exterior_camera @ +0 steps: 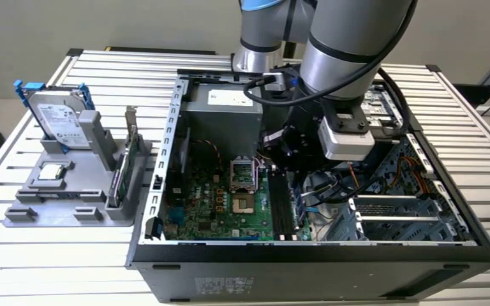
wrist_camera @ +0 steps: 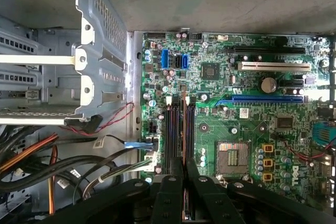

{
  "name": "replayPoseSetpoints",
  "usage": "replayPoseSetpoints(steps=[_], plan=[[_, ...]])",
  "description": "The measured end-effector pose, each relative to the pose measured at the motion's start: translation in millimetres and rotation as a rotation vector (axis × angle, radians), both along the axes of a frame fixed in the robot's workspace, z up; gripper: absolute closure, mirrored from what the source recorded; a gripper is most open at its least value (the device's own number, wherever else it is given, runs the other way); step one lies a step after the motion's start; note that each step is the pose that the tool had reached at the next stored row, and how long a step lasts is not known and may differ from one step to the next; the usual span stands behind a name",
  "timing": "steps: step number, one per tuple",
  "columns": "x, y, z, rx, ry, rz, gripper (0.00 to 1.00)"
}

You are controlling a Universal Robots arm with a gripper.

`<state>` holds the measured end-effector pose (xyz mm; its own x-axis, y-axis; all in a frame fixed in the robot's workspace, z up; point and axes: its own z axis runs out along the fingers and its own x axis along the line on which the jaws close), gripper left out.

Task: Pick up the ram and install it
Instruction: 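Insert the ram into the slot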

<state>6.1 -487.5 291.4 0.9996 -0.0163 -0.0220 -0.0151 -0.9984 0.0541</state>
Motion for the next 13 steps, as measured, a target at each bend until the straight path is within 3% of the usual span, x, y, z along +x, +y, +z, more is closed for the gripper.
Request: replayPoseSetpoints(steps=[13], plan=[[0.0, 0.0, -8.2, 0.0001, 0.0, 0.0, 1.0]])
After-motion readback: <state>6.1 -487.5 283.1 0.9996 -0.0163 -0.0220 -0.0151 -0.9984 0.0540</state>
